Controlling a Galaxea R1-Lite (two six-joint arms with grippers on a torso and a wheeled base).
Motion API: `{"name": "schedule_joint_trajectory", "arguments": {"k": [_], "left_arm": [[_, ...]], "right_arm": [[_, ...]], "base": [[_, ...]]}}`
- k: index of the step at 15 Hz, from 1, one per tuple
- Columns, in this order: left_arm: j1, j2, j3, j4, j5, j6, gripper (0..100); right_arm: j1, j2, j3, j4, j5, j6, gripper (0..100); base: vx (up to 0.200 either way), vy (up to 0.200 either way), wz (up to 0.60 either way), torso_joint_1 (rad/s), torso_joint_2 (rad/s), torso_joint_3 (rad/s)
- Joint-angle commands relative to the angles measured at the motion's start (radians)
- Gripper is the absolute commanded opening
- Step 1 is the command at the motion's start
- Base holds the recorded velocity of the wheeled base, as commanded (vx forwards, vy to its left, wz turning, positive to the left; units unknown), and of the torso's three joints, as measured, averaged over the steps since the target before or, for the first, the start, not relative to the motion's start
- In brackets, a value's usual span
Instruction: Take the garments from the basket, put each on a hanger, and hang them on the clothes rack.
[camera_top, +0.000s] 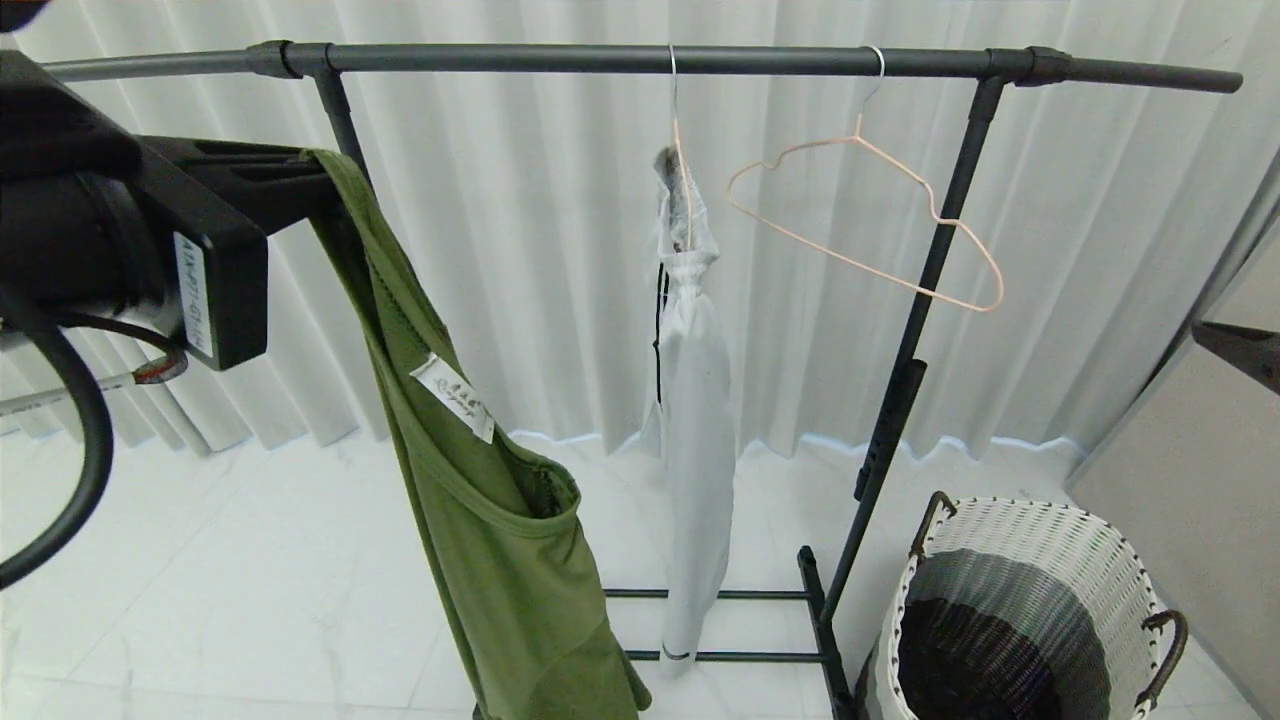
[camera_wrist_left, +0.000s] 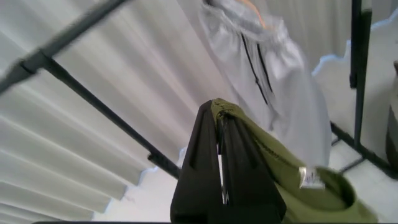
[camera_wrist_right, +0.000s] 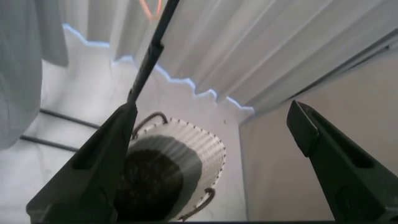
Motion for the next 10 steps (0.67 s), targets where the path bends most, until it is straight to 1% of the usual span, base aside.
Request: {"name": "schedule_joint_trajectory", "arguments": {"k": [1, 4, 6, 9, 10], "left_arm": [[0.000, 0.000, 0.009, -0.007, 0.000, 0.001, 0], [0.000, -0.005, 0.012, -0.007, 0.000, 0.001, 0], [0.000, -0.006, 0.011, -0.007, 0.000, 0.002, 0], [0.001, -0.006, 0.011, -0.007, 0.006, 0.002, 0], [0.001, -0.006, 0.011, -0.007, 0.006, 0.002, 0]], "right_arm": [[0.001, 0.024, 0.002, -0.017, 0.001, 0.000, 100], [0.001, 0.031, 0.002, -0.030, 0.003, 0.000, 100], [0.001, 0.031, 0.002, -0.030, 0.018, 0.001, 100], [0.004, 0.030, 0.000, -0.040, 0.089, 0.041, 100], [0.005, 0.030, -0.003, -0.040, 0.110, 0.043, 100]], "base": [[0.000, 0.000, 0.00, 0.188, -0.50, -0.300], [0.000, 0.000, 0.00, 0.203, -0.49, -0.294], [0.000, 0.000, 0.00, 0.171, -0.43, -0.251], [0.000, 0.000, 0.00, 0.053, -0.12, -0.079], [0.200, 0.000, 0.00, 0.012, -0.04, -0.017]]}}
